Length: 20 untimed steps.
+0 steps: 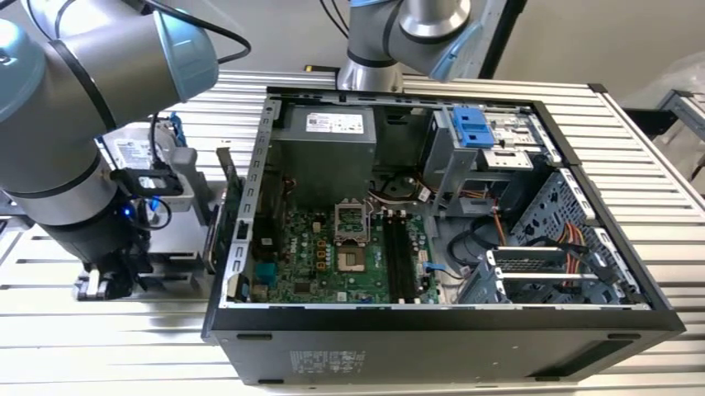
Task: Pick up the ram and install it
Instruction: 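Pick up the ram and move it above insertion slot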
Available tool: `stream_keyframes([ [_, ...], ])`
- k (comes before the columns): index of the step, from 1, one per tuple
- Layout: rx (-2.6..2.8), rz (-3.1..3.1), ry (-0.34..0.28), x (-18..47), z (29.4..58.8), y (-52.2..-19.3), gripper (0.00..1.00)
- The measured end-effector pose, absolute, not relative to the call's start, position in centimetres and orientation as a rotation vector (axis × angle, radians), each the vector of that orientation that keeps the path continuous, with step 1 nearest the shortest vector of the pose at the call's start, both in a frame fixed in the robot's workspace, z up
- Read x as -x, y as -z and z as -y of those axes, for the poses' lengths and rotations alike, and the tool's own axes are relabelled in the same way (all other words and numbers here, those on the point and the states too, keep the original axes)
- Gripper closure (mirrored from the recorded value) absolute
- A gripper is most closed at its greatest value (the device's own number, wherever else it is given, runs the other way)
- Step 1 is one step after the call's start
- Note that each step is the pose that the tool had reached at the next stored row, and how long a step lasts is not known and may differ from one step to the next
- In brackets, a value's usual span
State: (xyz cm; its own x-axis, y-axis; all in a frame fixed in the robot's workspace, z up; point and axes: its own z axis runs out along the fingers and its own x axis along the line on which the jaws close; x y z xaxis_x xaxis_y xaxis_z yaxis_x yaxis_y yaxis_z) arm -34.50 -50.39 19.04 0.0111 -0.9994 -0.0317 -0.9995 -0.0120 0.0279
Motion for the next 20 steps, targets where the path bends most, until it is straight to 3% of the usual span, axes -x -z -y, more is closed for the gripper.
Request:
stream_keyframes([
  [20, 2.232, -2.207, -0.066, 34.51, 50.38, -19.04, 1.0],
])
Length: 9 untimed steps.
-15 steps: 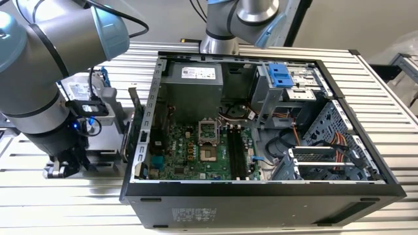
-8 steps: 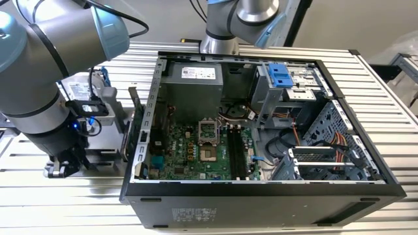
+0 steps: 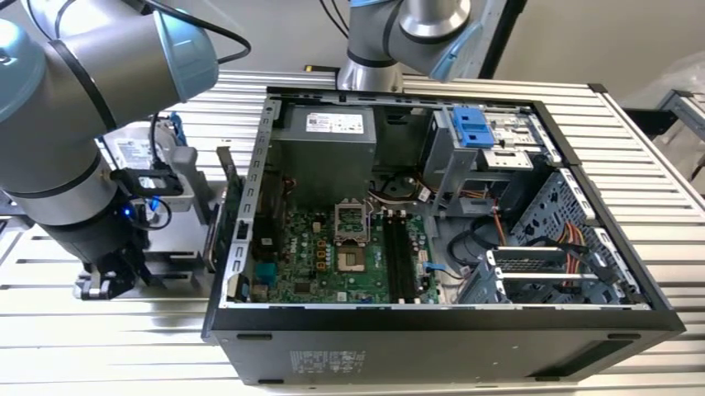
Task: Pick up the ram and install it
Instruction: 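Pick up the ram and move it above insertion slot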
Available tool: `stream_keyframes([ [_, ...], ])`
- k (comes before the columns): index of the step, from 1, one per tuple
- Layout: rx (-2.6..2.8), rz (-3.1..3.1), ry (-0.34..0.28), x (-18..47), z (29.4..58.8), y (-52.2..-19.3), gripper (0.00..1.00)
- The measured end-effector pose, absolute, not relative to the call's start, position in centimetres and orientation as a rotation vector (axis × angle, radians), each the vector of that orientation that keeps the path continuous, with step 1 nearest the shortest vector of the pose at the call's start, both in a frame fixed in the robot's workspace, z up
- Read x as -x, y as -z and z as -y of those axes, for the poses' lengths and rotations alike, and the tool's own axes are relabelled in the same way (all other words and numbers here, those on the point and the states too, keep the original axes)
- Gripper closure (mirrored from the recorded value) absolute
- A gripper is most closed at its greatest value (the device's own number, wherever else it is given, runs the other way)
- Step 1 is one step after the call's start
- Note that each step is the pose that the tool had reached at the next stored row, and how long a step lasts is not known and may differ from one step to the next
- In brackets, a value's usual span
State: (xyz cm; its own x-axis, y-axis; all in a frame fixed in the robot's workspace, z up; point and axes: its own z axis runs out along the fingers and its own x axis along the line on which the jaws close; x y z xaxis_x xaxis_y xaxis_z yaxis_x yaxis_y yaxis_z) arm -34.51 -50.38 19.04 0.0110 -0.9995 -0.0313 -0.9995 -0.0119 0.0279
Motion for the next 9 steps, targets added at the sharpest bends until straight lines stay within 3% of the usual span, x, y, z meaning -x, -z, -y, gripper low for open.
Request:
stream_keyframes([
  [9, 2.232, -2.207, -0.065, 34.51, 50.38, -19.05, 1.0],
])
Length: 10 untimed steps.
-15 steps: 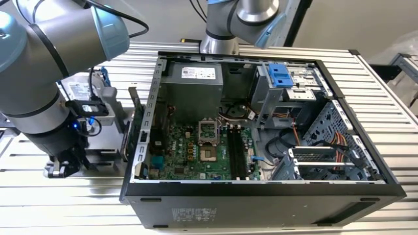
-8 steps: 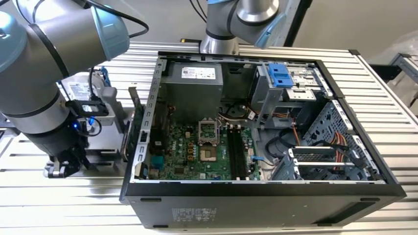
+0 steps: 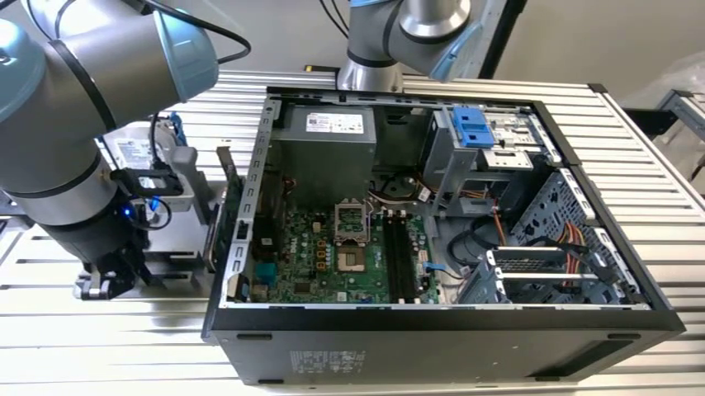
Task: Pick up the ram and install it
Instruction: 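Pick up the ram and move it above insertion slot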
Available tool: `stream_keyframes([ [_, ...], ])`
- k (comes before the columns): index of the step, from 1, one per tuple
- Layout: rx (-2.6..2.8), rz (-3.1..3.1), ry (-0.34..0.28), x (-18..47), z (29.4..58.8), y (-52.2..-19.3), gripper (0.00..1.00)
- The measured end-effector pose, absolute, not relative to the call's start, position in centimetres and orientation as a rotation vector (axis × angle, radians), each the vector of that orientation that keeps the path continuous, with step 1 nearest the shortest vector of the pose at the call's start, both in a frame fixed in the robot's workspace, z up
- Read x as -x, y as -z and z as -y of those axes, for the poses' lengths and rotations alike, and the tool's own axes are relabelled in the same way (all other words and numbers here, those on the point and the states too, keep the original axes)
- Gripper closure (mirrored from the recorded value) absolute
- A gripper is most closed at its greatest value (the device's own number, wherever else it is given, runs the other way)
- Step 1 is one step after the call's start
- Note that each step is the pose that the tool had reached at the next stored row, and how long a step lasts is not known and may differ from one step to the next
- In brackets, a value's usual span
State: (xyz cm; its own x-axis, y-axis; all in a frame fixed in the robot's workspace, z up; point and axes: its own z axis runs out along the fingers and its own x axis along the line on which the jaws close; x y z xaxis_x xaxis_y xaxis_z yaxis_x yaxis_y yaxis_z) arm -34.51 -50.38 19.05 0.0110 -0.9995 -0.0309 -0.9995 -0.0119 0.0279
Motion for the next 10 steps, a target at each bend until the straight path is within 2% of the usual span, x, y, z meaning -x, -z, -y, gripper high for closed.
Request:
stream_keyframes([
  [10, 2.232, -2.207, -0.065, 34.5, 50.39, -19.48, 1.0],
])
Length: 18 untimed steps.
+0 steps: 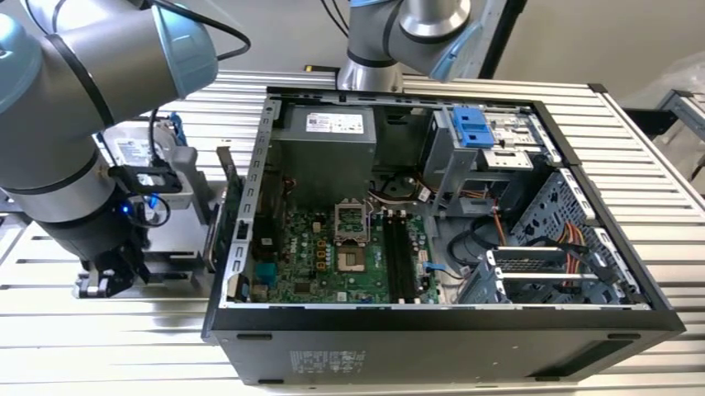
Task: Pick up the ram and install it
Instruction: 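Pick up the ram and move it above insertion slot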
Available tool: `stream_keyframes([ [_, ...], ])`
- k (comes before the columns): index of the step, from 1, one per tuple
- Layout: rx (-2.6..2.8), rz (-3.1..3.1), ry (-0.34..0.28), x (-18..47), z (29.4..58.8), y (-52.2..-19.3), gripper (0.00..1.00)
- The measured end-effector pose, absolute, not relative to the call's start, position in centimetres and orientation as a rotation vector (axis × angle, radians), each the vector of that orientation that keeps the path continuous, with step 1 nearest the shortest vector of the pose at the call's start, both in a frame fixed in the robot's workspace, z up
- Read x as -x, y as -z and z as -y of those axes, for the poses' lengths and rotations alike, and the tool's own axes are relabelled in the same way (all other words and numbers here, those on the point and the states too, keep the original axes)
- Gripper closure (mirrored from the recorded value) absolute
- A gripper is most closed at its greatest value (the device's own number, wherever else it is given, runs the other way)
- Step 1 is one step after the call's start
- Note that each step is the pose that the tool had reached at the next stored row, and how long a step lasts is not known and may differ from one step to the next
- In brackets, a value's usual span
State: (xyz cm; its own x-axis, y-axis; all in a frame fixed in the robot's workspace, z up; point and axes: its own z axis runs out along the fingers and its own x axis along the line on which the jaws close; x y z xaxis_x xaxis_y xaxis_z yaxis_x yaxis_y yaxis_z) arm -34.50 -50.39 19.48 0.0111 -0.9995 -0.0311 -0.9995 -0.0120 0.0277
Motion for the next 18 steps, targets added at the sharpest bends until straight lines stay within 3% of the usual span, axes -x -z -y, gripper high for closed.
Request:
stream_keyframes([
  [18, 2.232, -2.207, -0.065, 34.5, 50.4, -22.3, 1.0],
])
